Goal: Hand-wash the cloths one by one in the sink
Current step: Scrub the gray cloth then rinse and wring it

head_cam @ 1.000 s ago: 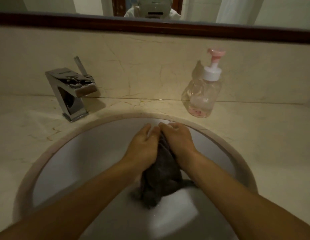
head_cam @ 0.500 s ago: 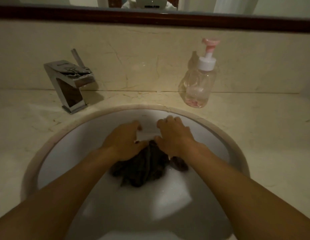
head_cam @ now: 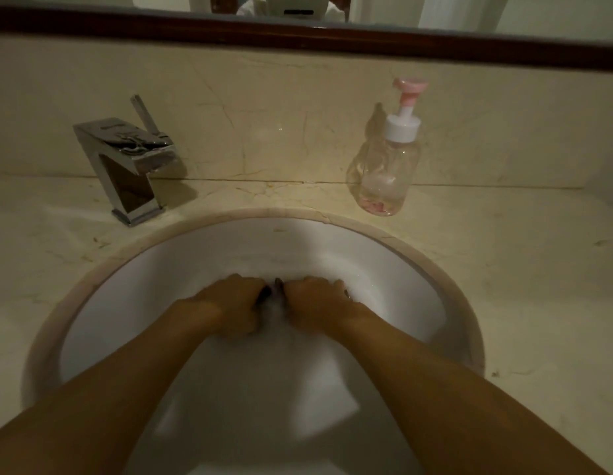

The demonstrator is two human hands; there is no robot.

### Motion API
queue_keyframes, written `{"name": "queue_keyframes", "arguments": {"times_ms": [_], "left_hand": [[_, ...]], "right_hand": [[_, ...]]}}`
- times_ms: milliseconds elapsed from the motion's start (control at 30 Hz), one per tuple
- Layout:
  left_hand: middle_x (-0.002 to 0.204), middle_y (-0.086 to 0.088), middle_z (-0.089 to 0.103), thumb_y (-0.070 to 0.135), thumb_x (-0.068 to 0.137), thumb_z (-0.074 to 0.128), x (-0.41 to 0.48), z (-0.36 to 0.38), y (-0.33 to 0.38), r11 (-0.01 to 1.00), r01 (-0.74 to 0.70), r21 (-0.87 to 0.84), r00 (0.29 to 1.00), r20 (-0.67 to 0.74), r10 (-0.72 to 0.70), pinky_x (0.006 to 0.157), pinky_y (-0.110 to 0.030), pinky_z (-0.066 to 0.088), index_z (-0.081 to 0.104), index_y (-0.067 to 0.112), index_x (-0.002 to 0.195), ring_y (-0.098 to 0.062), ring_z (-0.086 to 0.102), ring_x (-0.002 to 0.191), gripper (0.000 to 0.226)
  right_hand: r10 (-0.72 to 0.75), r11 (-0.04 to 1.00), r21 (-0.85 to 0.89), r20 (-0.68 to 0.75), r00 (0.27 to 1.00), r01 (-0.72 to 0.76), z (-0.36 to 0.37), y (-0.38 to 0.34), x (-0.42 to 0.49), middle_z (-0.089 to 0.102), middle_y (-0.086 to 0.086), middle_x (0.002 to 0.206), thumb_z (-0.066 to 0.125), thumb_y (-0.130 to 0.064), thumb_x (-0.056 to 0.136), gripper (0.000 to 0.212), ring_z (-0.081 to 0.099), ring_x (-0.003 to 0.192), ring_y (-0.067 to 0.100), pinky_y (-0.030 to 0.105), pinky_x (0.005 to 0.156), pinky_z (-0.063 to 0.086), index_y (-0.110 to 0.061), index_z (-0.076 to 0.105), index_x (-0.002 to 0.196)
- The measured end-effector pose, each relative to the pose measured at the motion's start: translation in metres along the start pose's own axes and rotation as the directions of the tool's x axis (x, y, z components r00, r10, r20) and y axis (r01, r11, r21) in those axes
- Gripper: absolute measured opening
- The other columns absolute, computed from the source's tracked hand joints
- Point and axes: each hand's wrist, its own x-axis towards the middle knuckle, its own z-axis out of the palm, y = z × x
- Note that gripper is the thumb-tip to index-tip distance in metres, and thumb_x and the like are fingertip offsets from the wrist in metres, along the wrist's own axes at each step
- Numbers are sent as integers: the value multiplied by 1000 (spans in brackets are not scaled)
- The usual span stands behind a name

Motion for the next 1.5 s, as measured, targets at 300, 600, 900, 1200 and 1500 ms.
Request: {"name": "queue_keyframes", "arguments": {"times_ms": [300, 600, 900, 1200, 1500], "left_hand": [[137, -1, 57, 33, 104, 39, -7, -22, 44, 688, -81, -721, 939, -287, -190, 107, -39, 41, 56, 26, 131, -25, 54, 122, 33], [113, -2, 56, 29, 108, 38, -16, -31, 10, 758, -134, -639, 790, -530, -307, 84, -32, 36, 56, 12, 116, -23, 54, 102, 26], [154, -2, 43, 37, 107, 41, -35, -30, 59, 692, -220, -688, 800, -533, -275, 113, -33, 30, 40, 27, 152, -22, 41, 140, 47], [158, -1, 39, 29, 108, 39, -30, -31, 58, 695, -222, -684, 805, -531, -266, 111, -24, 26, 35, 25, 155, -17, 36, 144, 47], [157, -5, 39, 32, 107, 41, -36, -38, 37, 664, -131, -736, 772, -496, -398, 113, -33, 33, 25, 24, 158, -22, 42, 140, 55]], "right_hand": [[393, 533, 844, -187, 900, -58, -25, 21, 15, 57, 8, 99, 43, -25, 105, 21, 54, 94, 27, 36, 81, 42, -8, 53, 100], [193, 324, 924, -274, 942, 202, -39, -49, -47, 65, -10, 105, 54, -50, 102, 31, 64, 95, 10, 25, 81, 52, -27, 59, 122], [428, 221, 974, -134, 894, 40, -38, -28, -29, 74, 1, 105, 58, -80, 65, 77, 71, 96, 25, 48, 94, 58, -22, 68, 114], [393, 74, 997, -35, 919, 7, -47, -24, -25, 76, 7, 100, 70, -49, 92, 35, 73, 94, 28, 44, 90, 61, -17, 70, 106], [293, 105, 989, -129, 947, 102, -38, -49, -46, 75, -1, 96, 63, -51, 96, 34, 72, 89, 15, 30, 82, 60, -21, 70, 108]]}}
